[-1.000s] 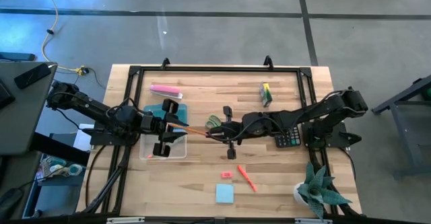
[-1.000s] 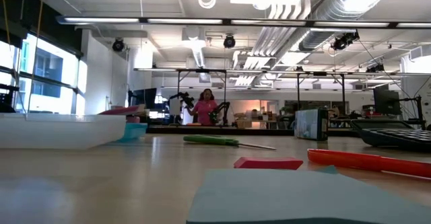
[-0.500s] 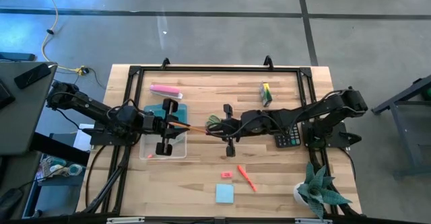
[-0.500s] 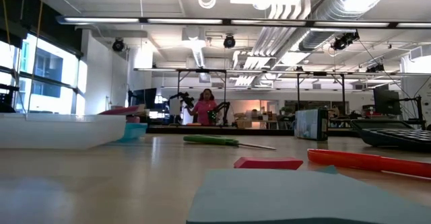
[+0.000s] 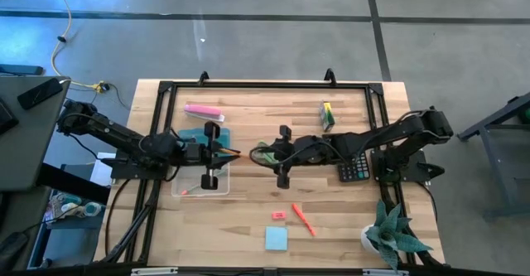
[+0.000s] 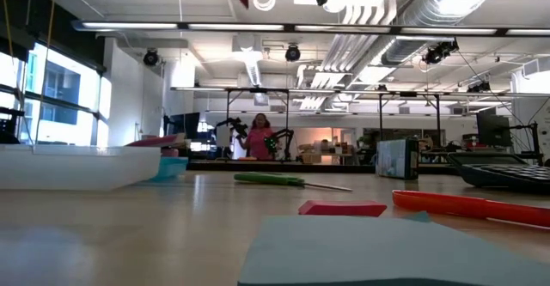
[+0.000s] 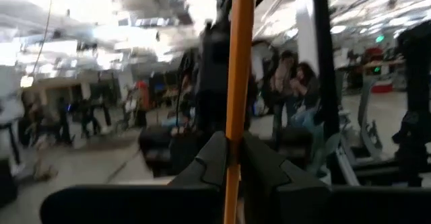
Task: Pack school essentials
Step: Put the yellow pencil into the supply box
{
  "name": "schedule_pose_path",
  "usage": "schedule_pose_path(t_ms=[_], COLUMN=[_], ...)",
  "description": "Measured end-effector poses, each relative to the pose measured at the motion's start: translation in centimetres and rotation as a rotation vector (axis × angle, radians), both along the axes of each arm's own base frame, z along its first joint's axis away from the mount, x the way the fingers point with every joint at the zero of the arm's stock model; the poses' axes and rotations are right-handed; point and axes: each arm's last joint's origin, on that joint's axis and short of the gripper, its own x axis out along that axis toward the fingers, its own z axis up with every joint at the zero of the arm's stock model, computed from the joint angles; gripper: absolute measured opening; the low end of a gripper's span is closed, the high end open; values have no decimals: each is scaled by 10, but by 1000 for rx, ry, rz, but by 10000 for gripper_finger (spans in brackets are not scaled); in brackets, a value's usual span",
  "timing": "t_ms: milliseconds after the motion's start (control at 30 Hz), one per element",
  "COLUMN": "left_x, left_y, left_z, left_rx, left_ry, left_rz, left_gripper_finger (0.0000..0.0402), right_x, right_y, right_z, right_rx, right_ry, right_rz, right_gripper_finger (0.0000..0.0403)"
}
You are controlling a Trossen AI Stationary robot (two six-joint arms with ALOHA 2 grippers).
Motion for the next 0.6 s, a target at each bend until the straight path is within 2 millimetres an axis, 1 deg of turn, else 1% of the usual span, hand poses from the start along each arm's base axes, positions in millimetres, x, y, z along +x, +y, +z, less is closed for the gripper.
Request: schedule_pose_path(t_ms=[133, 267, 400, 500, 600], left_x=[2, -1, -5, -7, -7], left_y=[2, 3, 2, 1, 1], left_z=[-11, -20, -29, -30, -24], left_rx=[-60, -105, -171, -245, -317], left_ry=[106, 212, 306, 410, 535], left_rz=[81, 143, 175, 197, 231], left_gripper_finger=[17, 17, 17, 17, 17], right_x=[-7, -14, -16, -18, -20], right_y=[-5, -8, -10, -13, -15], right_z=[2, 4, 0, -3, -5], right_rx=[15, 8, 12, -9, -19], right_ry=[44, 79, 130, 167, 189], right_rz=[-20, -30, -59, -92, -138], right_gripper_finger=[203, 206, 206, 206, 206])
